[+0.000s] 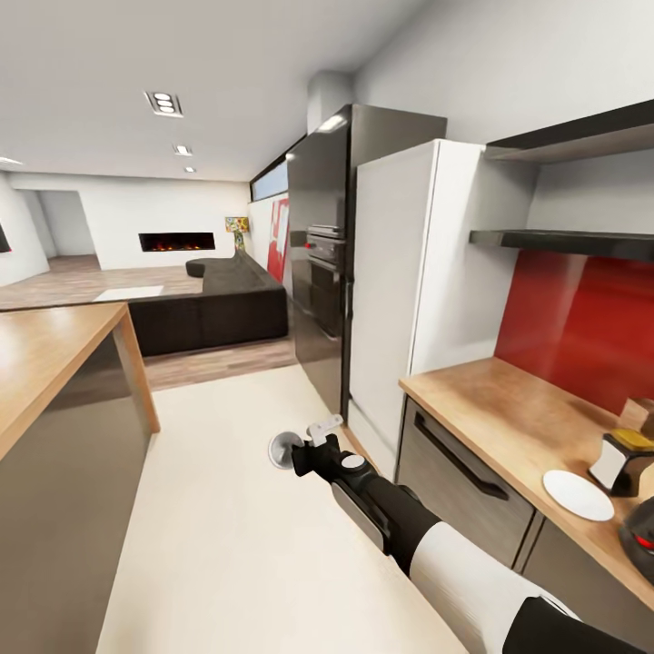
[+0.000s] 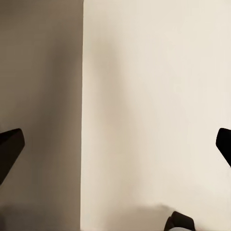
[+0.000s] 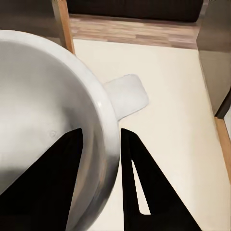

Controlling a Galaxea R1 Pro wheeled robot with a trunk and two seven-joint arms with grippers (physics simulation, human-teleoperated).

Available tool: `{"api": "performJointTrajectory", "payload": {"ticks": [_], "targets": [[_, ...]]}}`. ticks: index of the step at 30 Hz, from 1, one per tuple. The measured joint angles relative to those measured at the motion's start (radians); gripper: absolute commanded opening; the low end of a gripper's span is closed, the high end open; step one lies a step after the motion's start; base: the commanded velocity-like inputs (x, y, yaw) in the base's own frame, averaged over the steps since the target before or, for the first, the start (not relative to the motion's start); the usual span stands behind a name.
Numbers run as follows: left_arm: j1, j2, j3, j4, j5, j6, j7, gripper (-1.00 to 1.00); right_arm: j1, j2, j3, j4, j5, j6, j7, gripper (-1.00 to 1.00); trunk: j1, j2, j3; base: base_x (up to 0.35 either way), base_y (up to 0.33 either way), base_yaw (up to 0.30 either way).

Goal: Set up a coffee station on the kitchen countertop: keep the coffee maker on the countertop, move the bottle of coffee from the kitchen shelf to the counter next to the coffee maker, place a paper coffee filter on top of the coffee maker, put the saucer next to the coffee maker with the coffee cup on the saucer, and place the electric kettle next to the coffee maker.

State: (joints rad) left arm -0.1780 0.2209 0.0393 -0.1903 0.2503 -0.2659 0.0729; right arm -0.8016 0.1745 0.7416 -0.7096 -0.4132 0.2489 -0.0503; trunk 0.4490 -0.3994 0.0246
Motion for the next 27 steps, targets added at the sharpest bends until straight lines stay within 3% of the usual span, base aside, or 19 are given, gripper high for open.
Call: {"api": "performJointTrajectory", "payload": {"ticks": [17, 27], "targets": [[0.000, 0.000, 0.000, 0.000, -0.001, 0.000, 0.000, 1.00, 0.006, 0.000, 0.002, -0.037, 0.000, 0.002, -0.001, -1.00, 0.000, 0.000, 0.000, 0.331, 0.083, -0.007], [0.000, 0.000, 0.000, 0.001, -0.001, 0.000, 0.001, 1.00, 0.006, 0.000, 0.001, -0.037, 0.001, 0.003, -0.001, -1.00, 0.000, 0.000, 0.000, 0.300, 0.181, -0.250]]}}
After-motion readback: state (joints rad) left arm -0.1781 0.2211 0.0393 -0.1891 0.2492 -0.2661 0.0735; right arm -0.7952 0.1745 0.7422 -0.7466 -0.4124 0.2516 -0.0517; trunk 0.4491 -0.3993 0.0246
